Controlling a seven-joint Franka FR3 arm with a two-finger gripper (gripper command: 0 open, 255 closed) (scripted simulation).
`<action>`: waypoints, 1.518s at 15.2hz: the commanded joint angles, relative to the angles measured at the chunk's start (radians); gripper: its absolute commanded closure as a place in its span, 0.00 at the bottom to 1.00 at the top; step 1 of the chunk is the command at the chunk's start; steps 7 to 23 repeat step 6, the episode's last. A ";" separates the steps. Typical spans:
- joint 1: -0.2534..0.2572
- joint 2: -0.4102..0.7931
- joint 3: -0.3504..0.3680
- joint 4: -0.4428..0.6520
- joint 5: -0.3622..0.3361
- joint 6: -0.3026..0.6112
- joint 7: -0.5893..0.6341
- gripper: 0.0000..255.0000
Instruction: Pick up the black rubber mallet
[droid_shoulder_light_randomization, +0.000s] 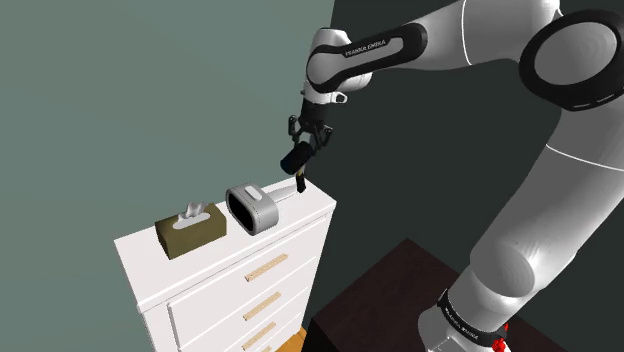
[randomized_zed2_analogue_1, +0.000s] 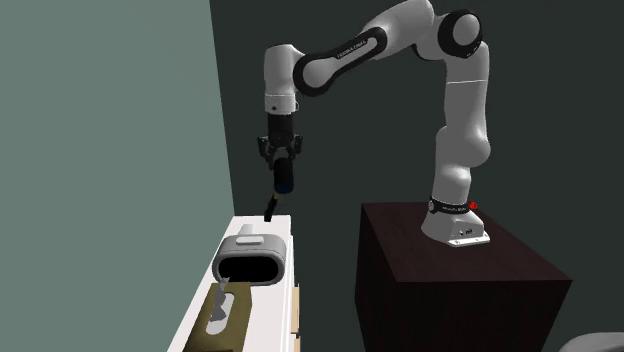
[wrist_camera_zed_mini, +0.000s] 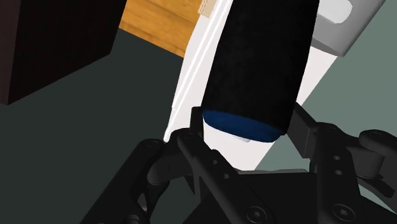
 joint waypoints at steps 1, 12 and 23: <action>-0.001 -0.007 0.000 0.022 0.002 -0.029 -0.003 1.00; -0.002 -0.019 0.000 0.051 0.006 -0.069 -0.004 1.00; -0.002 -0.019 0.000 0.051 0.006 -0.069 -0.004 1.00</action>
